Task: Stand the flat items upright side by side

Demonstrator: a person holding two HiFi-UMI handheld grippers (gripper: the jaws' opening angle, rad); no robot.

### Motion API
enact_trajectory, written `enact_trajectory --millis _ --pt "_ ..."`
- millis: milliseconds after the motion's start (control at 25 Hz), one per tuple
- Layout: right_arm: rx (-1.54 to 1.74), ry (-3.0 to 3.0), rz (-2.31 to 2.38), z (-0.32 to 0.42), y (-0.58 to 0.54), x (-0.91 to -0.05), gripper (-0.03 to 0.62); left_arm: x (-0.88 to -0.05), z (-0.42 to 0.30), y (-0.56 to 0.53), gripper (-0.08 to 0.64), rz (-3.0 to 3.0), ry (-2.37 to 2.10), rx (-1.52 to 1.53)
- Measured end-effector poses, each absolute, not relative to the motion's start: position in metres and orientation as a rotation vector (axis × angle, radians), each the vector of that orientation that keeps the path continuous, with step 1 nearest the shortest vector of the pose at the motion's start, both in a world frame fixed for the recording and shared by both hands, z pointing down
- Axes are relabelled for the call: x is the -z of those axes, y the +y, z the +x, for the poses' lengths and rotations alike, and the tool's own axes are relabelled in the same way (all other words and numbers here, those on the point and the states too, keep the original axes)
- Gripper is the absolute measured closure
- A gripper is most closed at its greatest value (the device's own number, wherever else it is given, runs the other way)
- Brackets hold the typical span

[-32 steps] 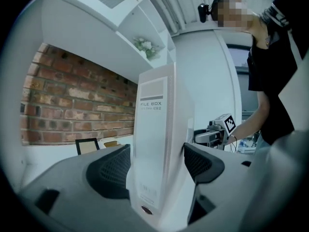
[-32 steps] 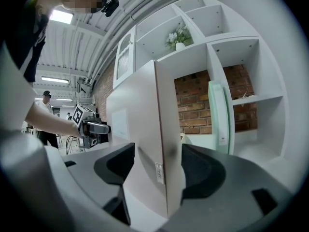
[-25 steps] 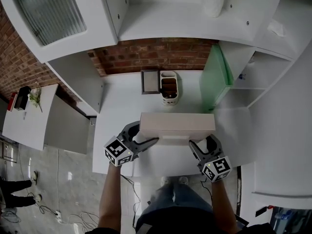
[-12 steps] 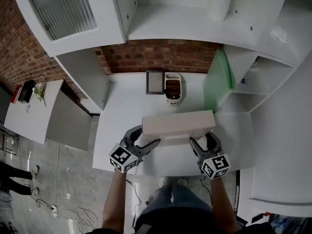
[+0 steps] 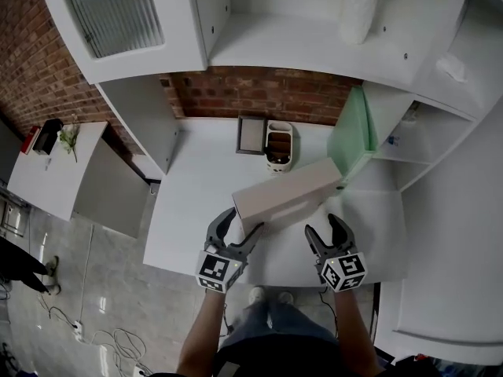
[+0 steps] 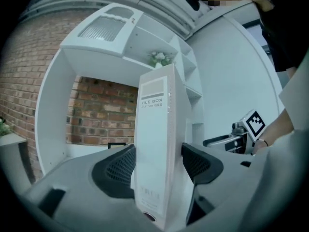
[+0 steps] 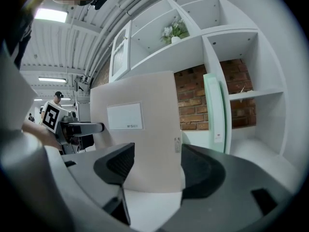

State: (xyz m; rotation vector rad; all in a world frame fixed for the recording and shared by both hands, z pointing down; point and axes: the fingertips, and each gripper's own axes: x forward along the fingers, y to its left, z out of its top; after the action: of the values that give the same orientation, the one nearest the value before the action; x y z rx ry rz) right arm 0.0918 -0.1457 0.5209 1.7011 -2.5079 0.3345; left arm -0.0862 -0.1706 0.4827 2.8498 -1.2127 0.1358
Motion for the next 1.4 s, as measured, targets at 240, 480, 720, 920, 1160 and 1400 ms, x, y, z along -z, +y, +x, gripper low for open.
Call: enact_trajectory --millis 240,480,720,920,1160,1400 --pt "-0.327 -2.508 1.718 0.110 -0.143 -0.517 0.307 -0.471 -0.053 -0.180 0.256 2.832 -1.363 -0.102" --pt "-0.321 -2.495 1.735 0.129 -0.141 -0.513 0.307 -0.473 -0.025 -0.188 0.256 2.788 -1.466 -0.096" --pt "-0.324 -2.489 1.721 0.139 -0.143 -0.513 0.307 -0.464 -0.009 -0.205 0.258 2.765 -1.542 -0.043" --pt "-0.314 -2.491 1.686 0.140 -0.147 -0.513 0.307 -0.464 0.005 -0.220 0.259 2.731 -1.634 -0.065" --pt "-0.309 -2.501 1.666 0.143 -0.158 -0.511 0.307 -0.468 0.029 -0.233 0.259 2.690 -1.683 -0.089" --pt "-0.348 -2.494 1.663 0.150 -0.161 -0.521 0.307 -0.472 0.047 -0.250 0.259 2.604 -1.744 -0.106"
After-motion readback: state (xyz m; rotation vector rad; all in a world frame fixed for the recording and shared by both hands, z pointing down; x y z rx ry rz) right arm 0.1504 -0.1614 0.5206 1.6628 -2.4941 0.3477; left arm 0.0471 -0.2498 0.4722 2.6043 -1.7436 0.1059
